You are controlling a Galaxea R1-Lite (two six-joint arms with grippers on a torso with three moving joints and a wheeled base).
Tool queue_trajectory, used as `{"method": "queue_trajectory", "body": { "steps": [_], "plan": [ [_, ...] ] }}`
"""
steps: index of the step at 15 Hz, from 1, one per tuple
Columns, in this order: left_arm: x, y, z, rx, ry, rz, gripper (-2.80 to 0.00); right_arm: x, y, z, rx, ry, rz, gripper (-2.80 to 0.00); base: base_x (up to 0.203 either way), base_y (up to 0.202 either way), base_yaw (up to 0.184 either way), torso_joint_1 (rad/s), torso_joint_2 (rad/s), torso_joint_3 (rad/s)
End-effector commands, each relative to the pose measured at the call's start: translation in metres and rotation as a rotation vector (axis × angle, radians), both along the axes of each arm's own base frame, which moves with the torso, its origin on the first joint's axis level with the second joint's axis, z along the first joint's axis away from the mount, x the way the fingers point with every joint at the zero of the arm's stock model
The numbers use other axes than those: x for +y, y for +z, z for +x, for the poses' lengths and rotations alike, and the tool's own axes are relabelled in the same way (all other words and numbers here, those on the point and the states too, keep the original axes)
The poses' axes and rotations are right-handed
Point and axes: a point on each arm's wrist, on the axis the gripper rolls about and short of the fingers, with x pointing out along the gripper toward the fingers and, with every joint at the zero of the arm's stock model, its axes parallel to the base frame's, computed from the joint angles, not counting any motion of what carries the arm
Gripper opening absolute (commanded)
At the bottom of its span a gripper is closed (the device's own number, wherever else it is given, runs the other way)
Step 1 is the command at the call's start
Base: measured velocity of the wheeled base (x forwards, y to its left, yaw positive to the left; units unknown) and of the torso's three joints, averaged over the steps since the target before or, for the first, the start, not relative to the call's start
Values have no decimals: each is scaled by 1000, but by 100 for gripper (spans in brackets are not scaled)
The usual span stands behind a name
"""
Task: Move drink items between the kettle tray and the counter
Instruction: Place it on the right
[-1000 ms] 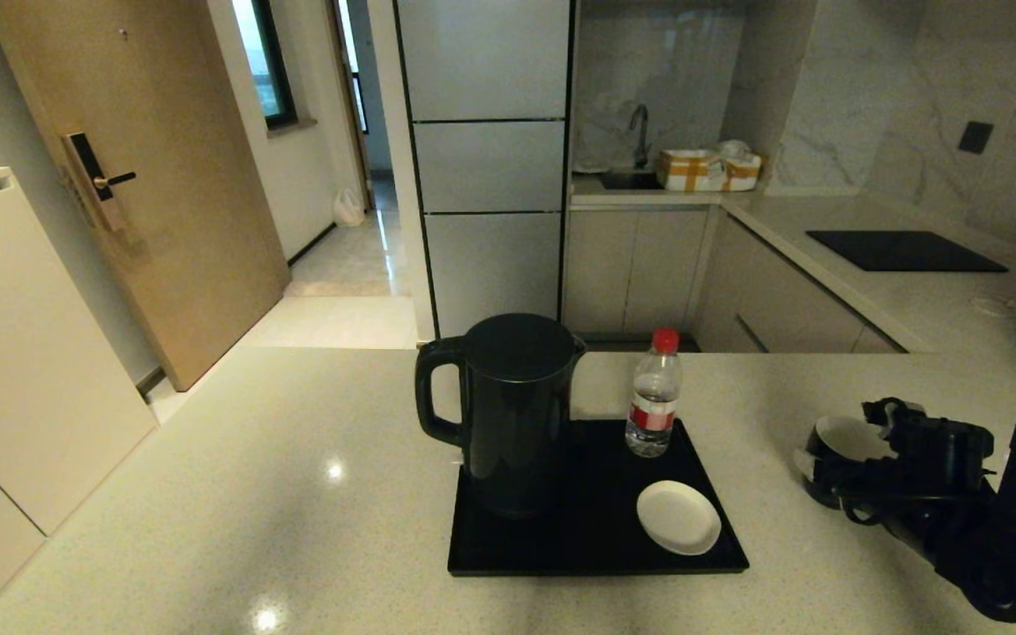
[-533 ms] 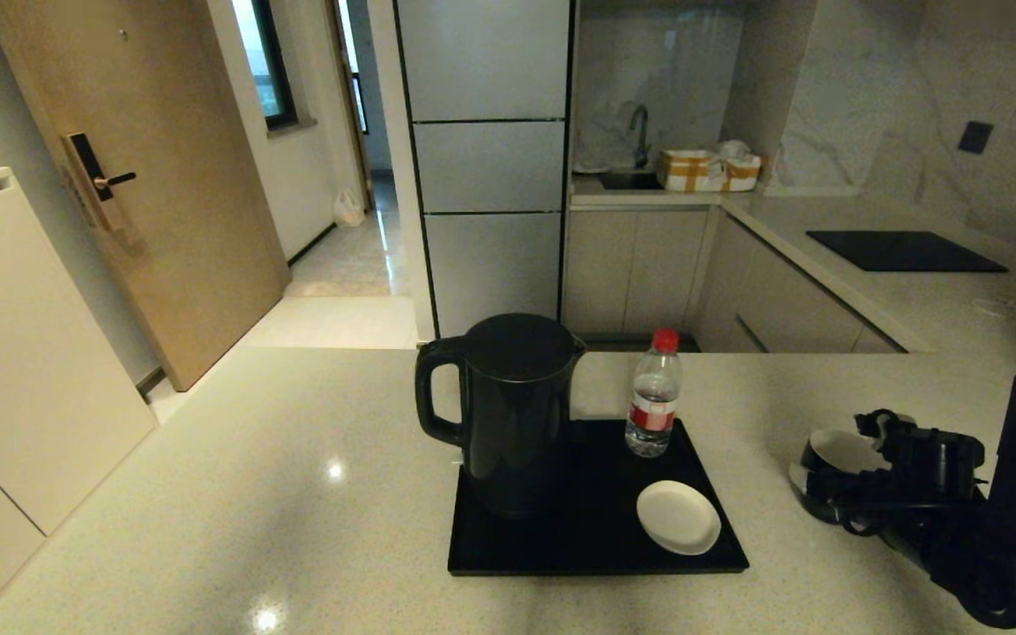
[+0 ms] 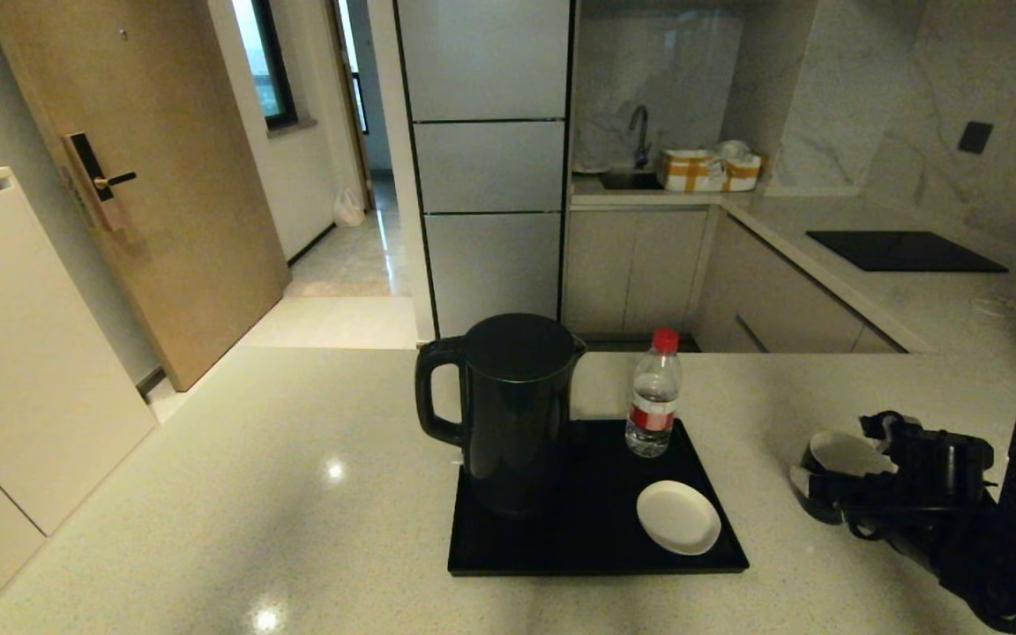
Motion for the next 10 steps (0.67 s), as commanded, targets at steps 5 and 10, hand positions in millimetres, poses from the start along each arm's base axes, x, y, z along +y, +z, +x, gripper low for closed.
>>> {"method": "queue_trajectory", "body": {
  "steps": [5, 10],
  "plan": [
    [0, 0, 0, -1, 0, 0, -280, 4, 25, -35, 21, 88, 54, 0, 0, 0, 0, 0, 0, 0],
    [0, 0, 0, -1, 1, 0, -280, 6, 55, -57, -33, 101, 50, 0, 0, 0, 0, 0, 0, 0]
  ]
}}
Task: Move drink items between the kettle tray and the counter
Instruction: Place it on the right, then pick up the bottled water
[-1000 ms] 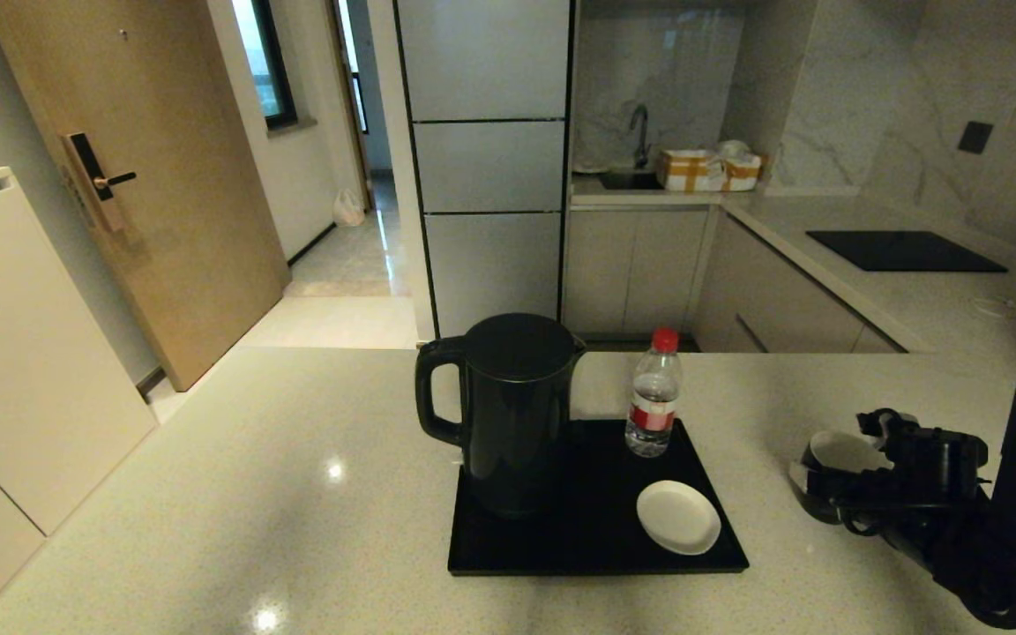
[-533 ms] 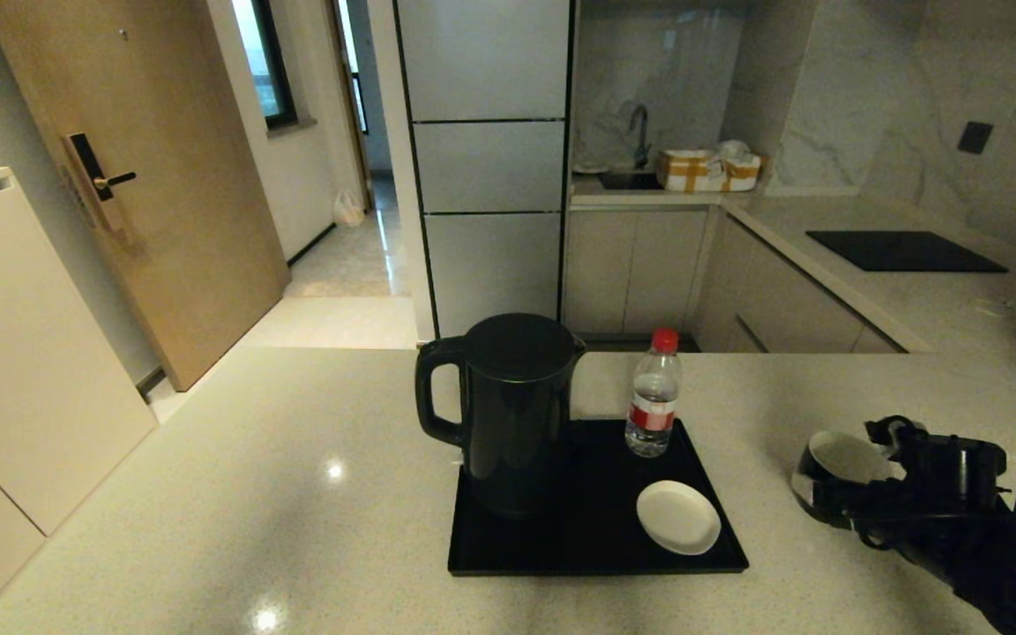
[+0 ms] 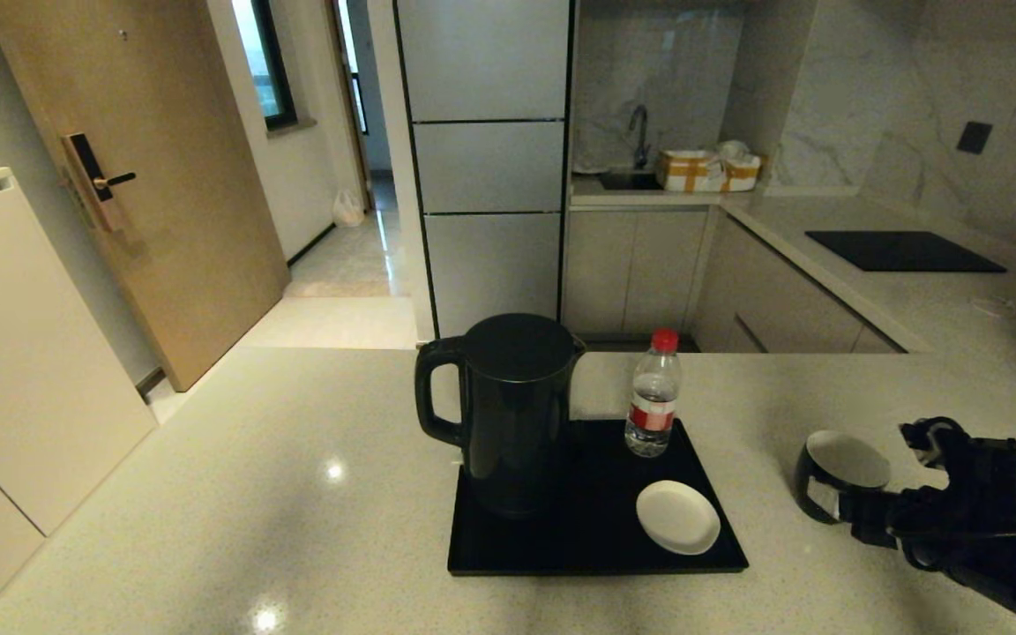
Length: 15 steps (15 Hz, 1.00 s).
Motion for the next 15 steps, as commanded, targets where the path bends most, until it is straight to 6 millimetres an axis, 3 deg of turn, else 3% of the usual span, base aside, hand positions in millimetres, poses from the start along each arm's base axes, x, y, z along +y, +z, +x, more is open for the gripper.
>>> {"method": "queue_trajectory", "body": {
  "steps": [1, 3, 5, 6, 8, 12, 13, 15],
  "plan": [
    [0, 0, 0, 0, -1, 2, -280, -1, 18, -9, -49, -6, -5, 0, 0, 0, 0, 0, 0, 0],
    [0, 0, 0, 0, -1, 2, -280, -3, 37, -19, -93, -18, -9, 0, 0, 0, 0, 0, 0, 0],
    [0, 0, 0, 0, 0, 0, -280, -5, 69, -34, -181, -30, -17, 0, 0, 0, 0, 0, 0, 0],
    [0, 0, 0, 0, -1, 0, -280, -4, 89, -45, -231, -34, -22, -280, 0, 0, 0, 0, 0, 0],
    [0, 0, 0, 0, -1, 0, -280, -1, 127, -72, -272, -16, -13, -280, 0, 0, 0, 0, 0, 0],
    [0, 0, 0, 0, 0, 2, -280, 22, 194, -112, -137, 166, 121, -280, 0, 0, 0, 0, 0, 0],
    [0, 0, 0, 0, -1, 0, -280, 30, 203, -119, -128, 217, 139, -280, 0, 0, 0, 0, 0, 0],
    [0, 0, 0, 0, 0, 0, -280, 44, 201, -106, -107, 232, 129, -280, 0, 0, 0, 0, 0, 0]
  ]
}}
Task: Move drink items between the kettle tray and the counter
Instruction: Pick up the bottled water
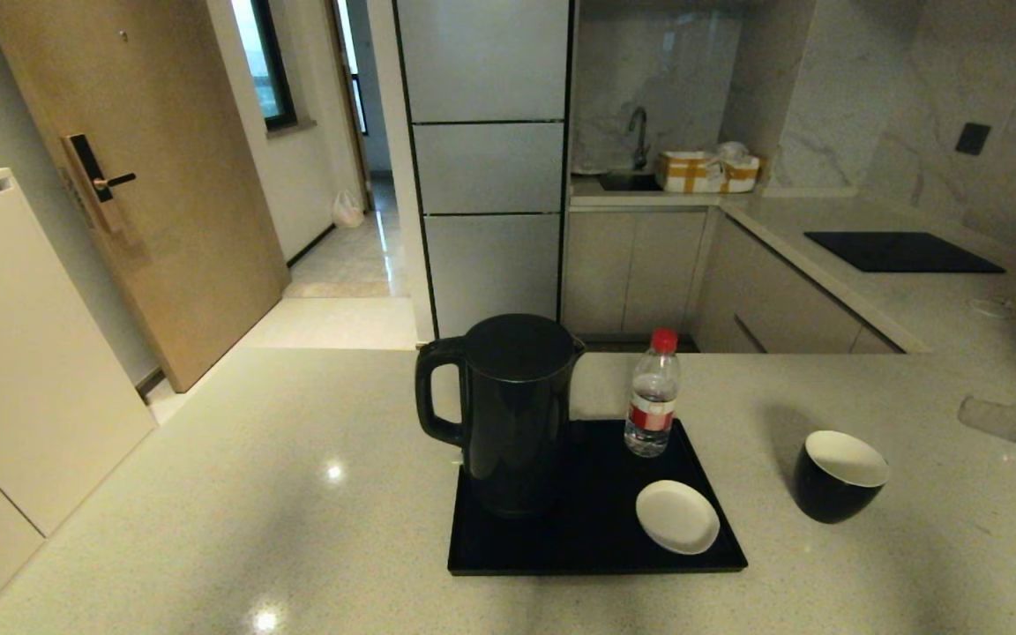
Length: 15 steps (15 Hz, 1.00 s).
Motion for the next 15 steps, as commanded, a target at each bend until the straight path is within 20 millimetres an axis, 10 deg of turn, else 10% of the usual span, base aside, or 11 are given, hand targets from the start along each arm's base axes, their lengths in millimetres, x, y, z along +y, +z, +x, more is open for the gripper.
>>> {"method": "queue_trajectory", "body": {
  "steps": [1, 4, 5, 15],
  "plan": [
    [0, 0, 0, 0, 0, 0, -280, 20, -3, 15, 40, 38, -30, -280, 0, 0, 0, 0, 0, 0],
    [0, 0, 0, 0, -1, 1, -280, 62, -42, 80, 141, 46, -98, -280, 0, 0, 0, 0, 0, 0],
    [0, 0, 0, 0, 0, 0, -280, 75, -56, 99, 171, 51, -115, 0, 0, 0, 0, 0, 0, 0],
    [0, 0, 0, 0, 0, 0, -280, 144, -160, 197, 126, 36, -171, 0, 0, 0, 0, 0, 0, 0]
  ]
}}
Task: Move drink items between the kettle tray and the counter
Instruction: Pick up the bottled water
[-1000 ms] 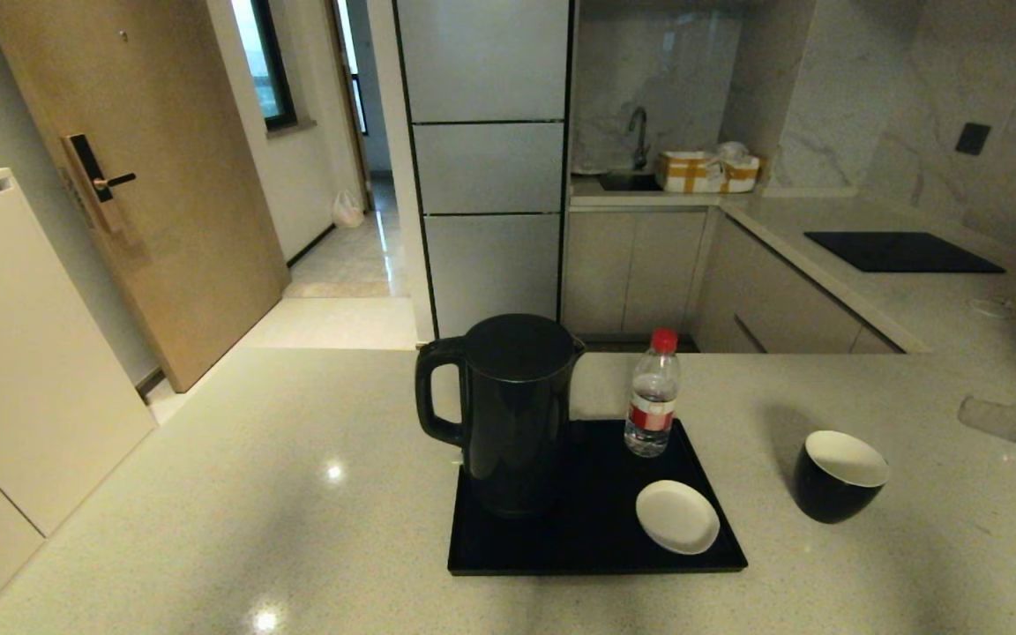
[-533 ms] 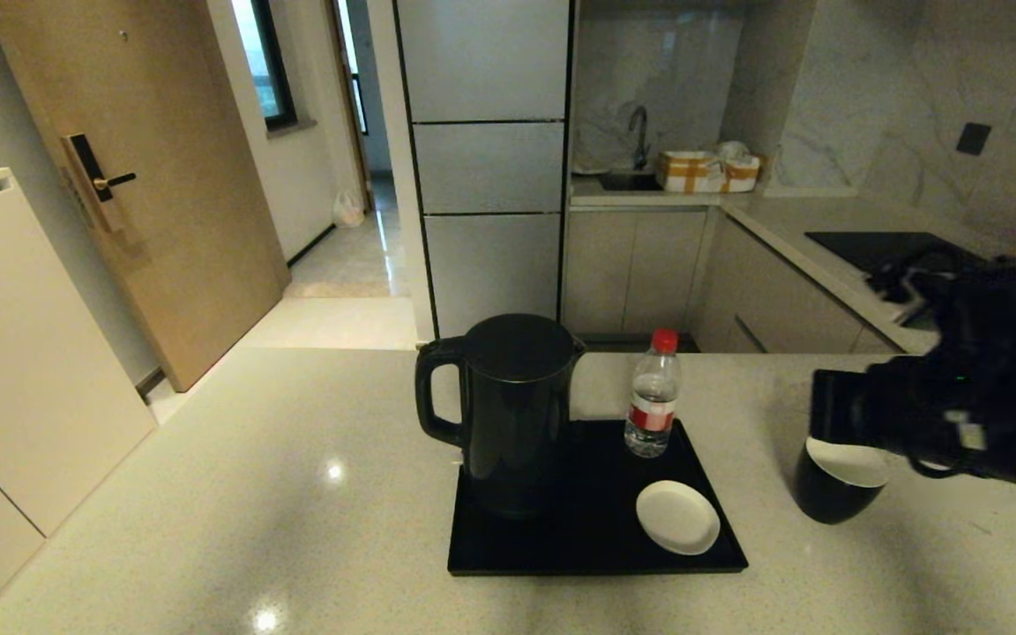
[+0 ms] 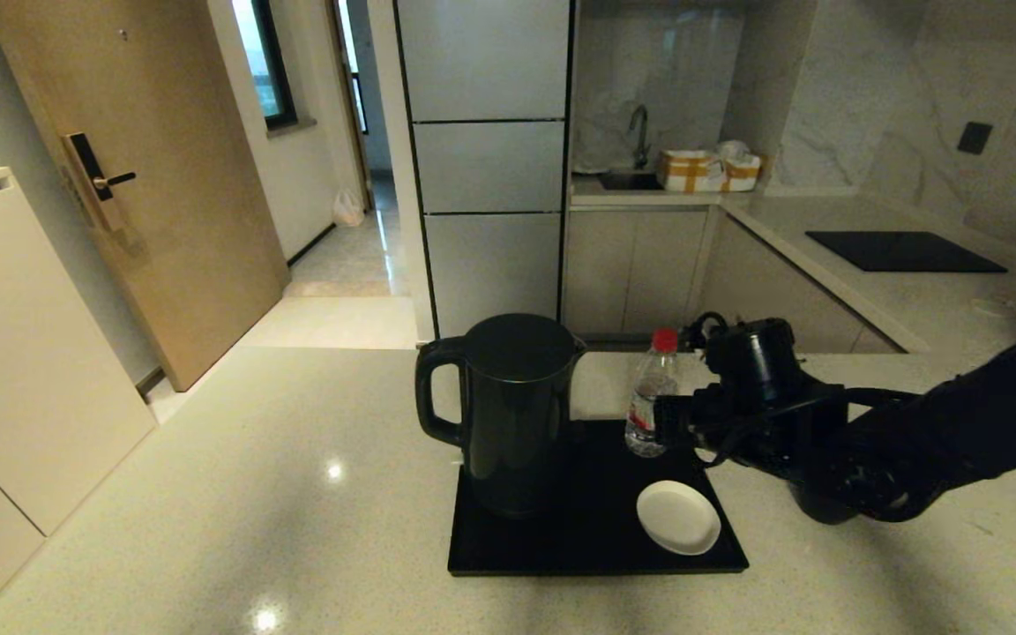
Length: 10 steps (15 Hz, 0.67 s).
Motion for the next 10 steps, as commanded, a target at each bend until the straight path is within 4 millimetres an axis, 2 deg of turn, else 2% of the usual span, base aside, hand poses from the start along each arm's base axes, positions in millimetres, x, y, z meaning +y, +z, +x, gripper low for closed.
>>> {"method": "queue_trajectory", "body": {
  "steps": [1, 5, 10],
  "plan": [
    [0, 0, 0, 0, 1, 0, -280, 8, -30, 18, 25, -40, -49, 0, 0, 0, 0, 0, 0, 0],
    [0, 0, 0, 0, 0, 1, -280, 3, -26, 30, -16, -110, -63, 0, 0, 0, 0, 0, 0, 0],
    [0, 0, 0, 0, 1, 1, -280, 12, -42, 54, -22, -116, -57, 0, 0, 0, 0, 0, 0, 0]
  ]
}}
